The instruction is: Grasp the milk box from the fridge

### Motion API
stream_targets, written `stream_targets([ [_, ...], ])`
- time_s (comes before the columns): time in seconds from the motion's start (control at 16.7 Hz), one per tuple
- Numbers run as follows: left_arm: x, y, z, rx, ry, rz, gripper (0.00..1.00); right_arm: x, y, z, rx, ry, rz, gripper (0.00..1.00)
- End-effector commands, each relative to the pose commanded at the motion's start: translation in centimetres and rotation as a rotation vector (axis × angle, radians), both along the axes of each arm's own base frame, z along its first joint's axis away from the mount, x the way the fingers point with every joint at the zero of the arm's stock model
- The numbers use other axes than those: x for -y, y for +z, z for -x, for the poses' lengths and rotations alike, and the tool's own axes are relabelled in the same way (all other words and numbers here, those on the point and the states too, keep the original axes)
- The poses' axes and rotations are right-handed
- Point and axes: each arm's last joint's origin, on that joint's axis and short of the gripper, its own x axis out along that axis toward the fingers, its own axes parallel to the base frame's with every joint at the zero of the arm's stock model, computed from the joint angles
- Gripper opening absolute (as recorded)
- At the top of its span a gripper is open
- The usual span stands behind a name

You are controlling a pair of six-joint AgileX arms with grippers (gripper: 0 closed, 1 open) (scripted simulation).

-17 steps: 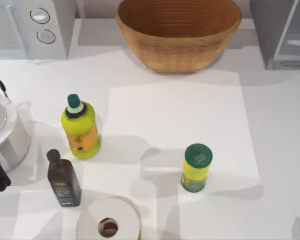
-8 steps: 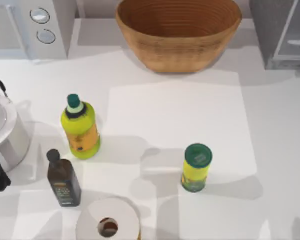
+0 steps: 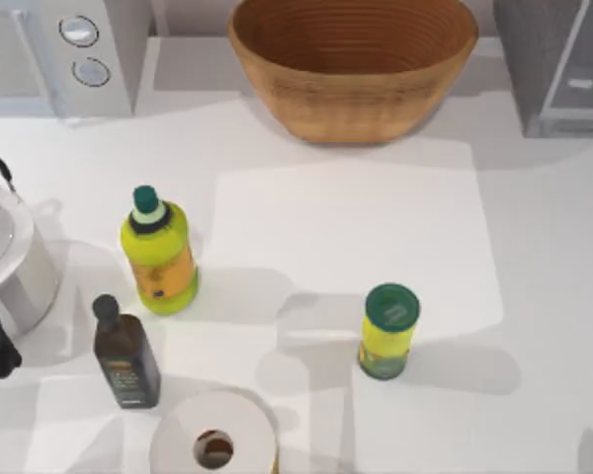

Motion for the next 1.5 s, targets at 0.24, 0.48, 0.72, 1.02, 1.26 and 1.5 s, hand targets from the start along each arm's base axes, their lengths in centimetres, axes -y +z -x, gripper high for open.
stream_targets([
  [0.24, 0.0, 0.0, 0.0, 0.0, 0.0, 0.0, 1.0, 0.07, 0.0, -0.01, 0.0, 0.0, 0.0, 1.0],
  [0.48, 0.0, 0.0, 0.0, 0.0, 0.0, 0.0, 1.0, 0.07, 0.0, -0.01, 0.0, 0.0, 0.0, 0.7],
  [0.72, 0.0, 0.0, 0.0, 0.0, 0.0, 0.0, 1.0, 0.07, 0.0, -0.01, 0.0, 0.0, 0.0, 0.4],
  [1.02, 0.0, 0.0, 0.0, 0.0, 0.0, 0.0, 1.0, 0.07, 0.0, -0.01, 0.0, 0.0, 0.0, 0.02],
  [1.26, 0.0, 0.0, 0.0, 0.0, 0.0, 0.0, 1.0, 0.07, 0.0, -0.01, 0.0, 0.0, 0.0, 0.0],
  [1.5, 0.0, 0.0, 0.0, 0.0, 0.0, 0.0, 1.0, 0.07, 0.0, -0.01, 0.0, 0.0, 0.0, 0.0],
])
